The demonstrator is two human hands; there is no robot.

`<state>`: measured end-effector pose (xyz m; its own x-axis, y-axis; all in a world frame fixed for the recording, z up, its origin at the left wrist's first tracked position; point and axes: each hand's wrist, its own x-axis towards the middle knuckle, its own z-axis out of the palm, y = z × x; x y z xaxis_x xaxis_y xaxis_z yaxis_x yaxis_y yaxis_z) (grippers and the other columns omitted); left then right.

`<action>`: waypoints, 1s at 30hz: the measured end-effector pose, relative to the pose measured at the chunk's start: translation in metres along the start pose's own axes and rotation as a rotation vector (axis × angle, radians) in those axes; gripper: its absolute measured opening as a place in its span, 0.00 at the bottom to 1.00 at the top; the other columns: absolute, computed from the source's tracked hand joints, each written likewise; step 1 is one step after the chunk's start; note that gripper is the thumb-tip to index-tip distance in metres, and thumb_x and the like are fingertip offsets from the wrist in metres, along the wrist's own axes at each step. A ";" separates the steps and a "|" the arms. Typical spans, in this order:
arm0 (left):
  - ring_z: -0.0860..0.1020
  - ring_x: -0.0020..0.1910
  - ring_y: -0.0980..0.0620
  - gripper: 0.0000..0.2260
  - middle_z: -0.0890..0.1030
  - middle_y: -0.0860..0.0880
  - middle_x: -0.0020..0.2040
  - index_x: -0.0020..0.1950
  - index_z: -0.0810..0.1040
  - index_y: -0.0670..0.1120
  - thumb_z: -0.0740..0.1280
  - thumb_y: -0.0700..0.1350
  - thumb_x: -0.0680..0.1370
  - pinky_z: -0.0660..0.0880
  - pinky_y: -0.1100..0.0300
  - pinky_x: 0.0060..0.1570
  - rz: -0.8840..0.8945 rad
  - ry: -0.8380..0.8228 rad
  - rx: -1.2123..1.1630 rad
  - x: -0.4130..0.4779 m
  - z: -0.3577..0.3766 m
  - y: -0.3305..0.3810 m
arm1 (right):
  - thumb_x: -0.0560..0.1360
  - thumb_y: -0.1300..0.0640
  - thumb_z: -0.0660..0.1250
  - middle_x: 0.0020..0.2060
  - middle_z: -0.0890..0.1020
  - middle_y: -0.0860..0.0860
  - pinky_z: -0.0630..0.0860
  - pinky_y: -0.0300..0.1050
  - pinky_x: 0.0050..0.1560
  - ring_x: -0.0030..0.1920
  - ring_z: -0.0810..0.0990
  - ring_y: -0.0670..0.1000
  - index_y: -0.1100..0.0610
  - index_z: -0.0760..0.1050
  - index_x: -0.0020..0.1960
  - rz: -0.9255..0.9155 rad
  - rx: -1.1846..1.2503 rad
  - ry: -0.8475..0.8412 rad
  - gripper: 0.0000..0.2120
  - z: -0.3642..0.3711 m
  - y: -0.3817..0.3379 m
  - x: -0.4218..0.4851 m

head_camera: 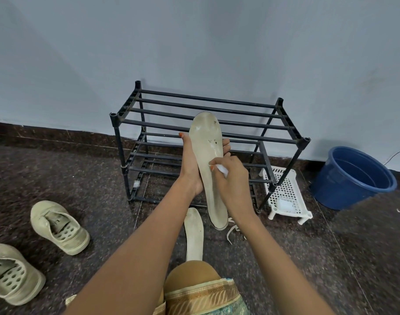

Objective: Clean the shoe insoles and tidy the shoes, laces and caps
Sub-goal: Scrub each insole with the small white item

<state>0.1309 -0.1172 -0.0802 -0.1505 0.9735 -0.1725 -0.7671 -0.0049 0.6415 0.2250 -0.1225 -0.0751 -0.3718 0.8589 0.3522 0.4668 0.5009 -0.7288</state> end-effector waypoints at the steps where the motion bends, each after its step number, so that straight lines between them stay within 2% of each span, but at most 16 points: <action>1: 0.80 0.49 0.47 0.44 0.81 0.42 0.51 0.62 0.74 0.38 0.39 0.72 0.73 0.78 0.56 0.51 0.005 0.003 -0.004 0.001 0.000 0.000 | 0.74 0.67 0.63 0.44 0.76 0.54 0.65 0.23 0.42 0.45 0.73 0.47 0.63 0.79 0.47 0.007 0.051 -0.027 0.07 0.000 -0.005 -0.004; 5: 0.79 0.45 0.48 0.45 0.80 0.41 0.49 0.63 0.74 0.36 0.40 0.72 0.73 0.79 0.59 0.47 0.012 -0.001 -0.033 0.002 0.001 0.002 | 0.74 0.63 0.65 0.46 0.78 0.51 0.63 0.20 0.43 0.44 0.72 0.39 0.57 0.79 0.46 0.060 0.175 -0.080 0.05 0.000 -0.012 -0.015; 9: 0.80 0.46 0.48 0.44 0.81 0.42 0.50 0.63 0.74 0.38 0.39 0.72 0.73 0.78 0.58 0.48 0.017 -0.019 -0.016 0.001 0.000 0.000 | 0.74 0.64 0.65 0.46 0.76 0.52 0.63 0.20 0.45 0.47 0.72 0.44 0.59 0.79 0.46 0.031 0.098 -0.080 0.05 -0.003 -0.008 -0.010; 13: 0.81 0.49 0.48 0.44 0.82 0.44 0.51 0.60 0.76 0.41 0.36 0.72 0.72 0.77 0.55 0.51 -0.002 -0.045 0.065 -0.001 0.000 -0.001 | 0.74 0.65 0.63 0.47 0.74 0.55 0.64 0.30 0.45 0.51 0.73 0.50 0.61 0.79 0.50 0.046 0.002 -0.010 0.07 -0.005 -0.001 0.005; 15: 0.81 0.48 0.48 0.44 0.83 0.44 0.49 0.57 0.77 0.42 0.36 0.72 0.72 0.77 0.54 0.51 -0.008 -0.047 0.080 -0.001 0.000 -0.001 | 0.75 0.65 0.63 0.47 0.75 0.56 0.64 0.31 0.46 0.52 0.73 0.52 0.62 0.79 0.50 0.062 0.012 0.006 0.08 -0.005 0.000 0.008; 19: 0.81 0.44 0.49 0.44 0.83 0.44 0.46 0.57 0.77 0.41 0.36 0.72 0.72 0.78 0.57 0.49 -0.003 -0.033 0.098 0.002 -0.003 -0.002 | 0.74 0.64 0.64 0.49 0.77 0.53 0.65 0.21 0.43 0.49 0.72 0.45 0.60 0.79 0.50 0.100 0.133 -0.063 0.07 0.000 -0.010 0.003; 22: 0.82 0.45 0.49 0.42 0.83 0.44 0.48 0.57 0.77 0.40 0.40 0.71 0.73 0.79 0.58 0.48 0.015 -0.019 0.072 0.003 -0.004 -0.003 | 0.74 0.63 0.64 0.46 0.78 0.50 0.65 0.20 0.42 0.46 0.73 0.42 0.57 0.79 0.48 0.121 0.214 -0.096 0.06 0.002 -0.016 -0.005; 26: 0.81 0.42 0.49 0.42 0.82 0.42 0.47 0.57 0.77 0.39 0.42 0.72 0.73 0.79 0.58 0.47 0.035 -0.014 -0.006 0.005 -0.005 0.000 | 0.74 0.63 0.66 0.44 0.78 0.47 0.65 0.22 0.45 0.45 0.74 0.39 0.54 0.78 0.45 0.074 0.234 -0.116 0.05 0.001 -0.015 -0.016; 30: 0.80 0.47 0.48 0.44 0.81 0.42 0.51 0.63 0.74 0.38 0.41 0.72 0.73 0.78 0.57 0.49 0.010 -0.011 0.037 0.006 -0.006 -0.001 | 0.73 0.62 0.66 0.45 0.78 0.48 0.67 0.31 0.50 0.50 0.74 0.45 0.54 0.79 0.45 0.037 0.149 -0.097 0.05 0.002 -0.011 -0.011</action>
<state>0.1268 -0.1127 -0.0859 -0.1509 0.9759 -0.1574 -0.7418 -0.0065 0.6705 0.2226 -0.1375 -0.0721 -0.4355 0.8587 0.2701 0.3603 0.4412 -0.8219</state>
